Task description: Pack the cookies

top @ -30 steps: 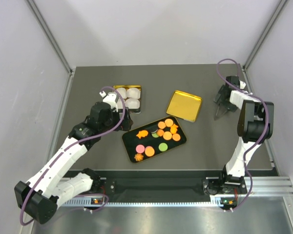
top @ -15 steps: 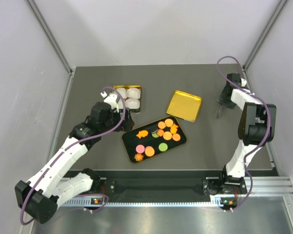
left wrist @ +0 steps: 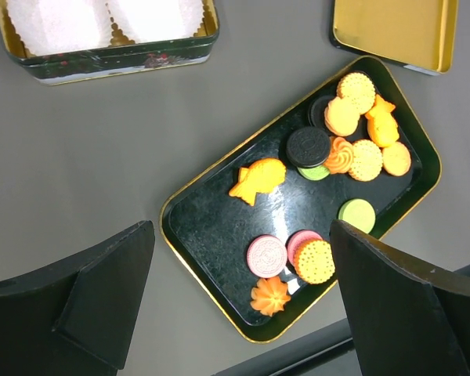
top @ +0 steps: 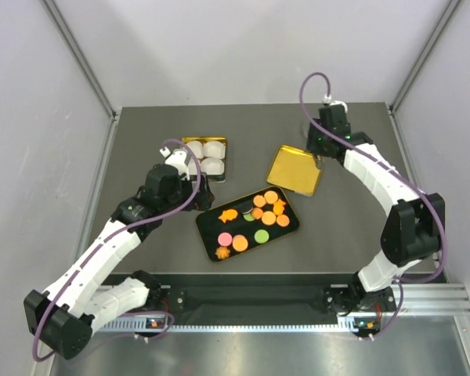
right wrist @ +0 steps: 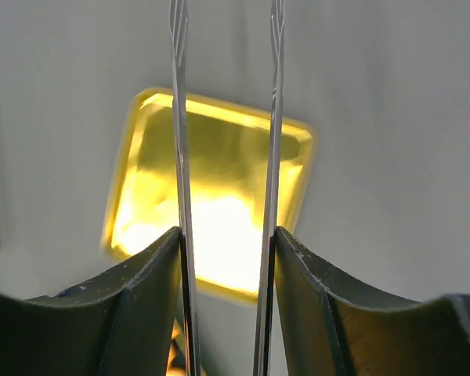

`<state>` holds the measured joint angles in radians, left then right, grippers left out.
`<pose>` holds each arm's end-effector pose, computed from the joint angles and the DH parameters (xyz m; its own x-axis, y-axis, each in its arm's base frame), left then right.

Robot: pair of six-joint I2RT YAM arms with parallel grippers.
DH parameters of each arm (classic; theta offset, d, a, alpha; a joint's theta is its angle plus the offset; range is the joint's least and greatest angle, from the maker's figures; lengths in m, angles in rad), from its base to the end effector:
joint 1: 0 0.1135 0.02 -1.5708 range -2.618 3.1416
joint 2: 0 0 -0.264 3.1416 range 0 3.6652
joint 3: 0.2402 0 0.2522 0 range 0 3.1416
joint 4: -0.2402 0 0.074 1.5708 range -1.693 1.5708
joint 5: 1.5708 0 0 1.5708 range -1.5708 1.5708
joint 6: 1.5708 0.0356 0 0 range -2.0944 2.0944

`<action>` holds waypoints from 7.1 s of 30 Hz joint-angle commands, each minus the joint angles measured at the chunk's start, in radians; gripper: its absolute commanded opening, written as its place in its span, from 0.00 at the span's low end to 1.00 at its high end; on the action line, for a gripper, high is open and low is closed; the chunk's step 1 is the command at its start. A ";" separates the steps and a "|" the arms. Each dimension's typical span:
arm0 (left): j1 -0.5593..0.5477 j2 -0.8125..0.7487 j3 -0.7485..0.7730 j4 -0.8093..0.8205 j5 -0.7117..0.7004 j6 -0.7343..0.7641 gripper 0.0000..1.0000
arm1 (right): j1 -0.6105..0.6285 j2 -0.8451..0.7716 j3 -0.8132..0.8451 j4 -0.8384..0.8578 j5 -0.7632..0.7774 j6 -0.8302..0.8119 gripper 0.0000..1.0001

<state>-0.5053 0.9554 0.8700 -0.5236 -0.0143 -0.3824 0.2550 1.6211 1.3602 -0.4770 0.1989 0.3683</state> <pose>0.1811 -0.0996 0.3053 -0.6412 -0.0717 -0.7640 0.2528 0.9203 -0.2985 0.3559 0.0855 0.2987 -0.6454 0.1965 -0.7381 0.1357 0.9805 0.1424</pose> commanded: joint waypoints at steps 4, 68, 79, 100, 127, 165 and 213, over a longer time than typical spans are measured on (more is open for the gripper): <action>0.017 -0.032 -0.006 0.050 -0.029 -0.009 0.98 | 0.208 -0.124 0.027 -0.072 -0.047 -0.025 0.44; 0.086 -0.047 -0.016 0.056 -0.059 -0.023 0.98 | 0.748 -0.010 0.054 -0.373 -0.133 -0.287 0.47; 0.088 -0.052 -0.017 0.054 -0.058 -0.024 0.98 | 0.757 0.014 0.086 -0.380 -0.157 -0.298 0.45; 0.090 -0.052 -0.017 0.057 -0.047 -0.024 0.98 | 0.765 0.052 0.091 -0.403 -0.159 -0.281 0.41; 0.100 -0.207 0.037 0.047 -0.266 -0.042 0.98 | 0.665 -0.012 0.241 -0.440 -0.219 -0.197 0.15; 0.100 -0.236 -0.028 0.028 -0.286 -0.032 0.98 | 0.540 0.645 0.801 0.028 -0.165 -0.150 0.21; 0.102 -0.222 -0.032 0.039 -0.268 -0.036 0.98 | 0.500 0.087 0.335 0.002 -0.124 -0.098 0.41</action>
<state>-0.4114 0.7380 0.8467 -0.5247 -0.2783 -0.4198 0.7628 1.9022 1.7809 -0.5037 0.0612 0.2348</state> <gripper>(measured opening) 0.982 0.417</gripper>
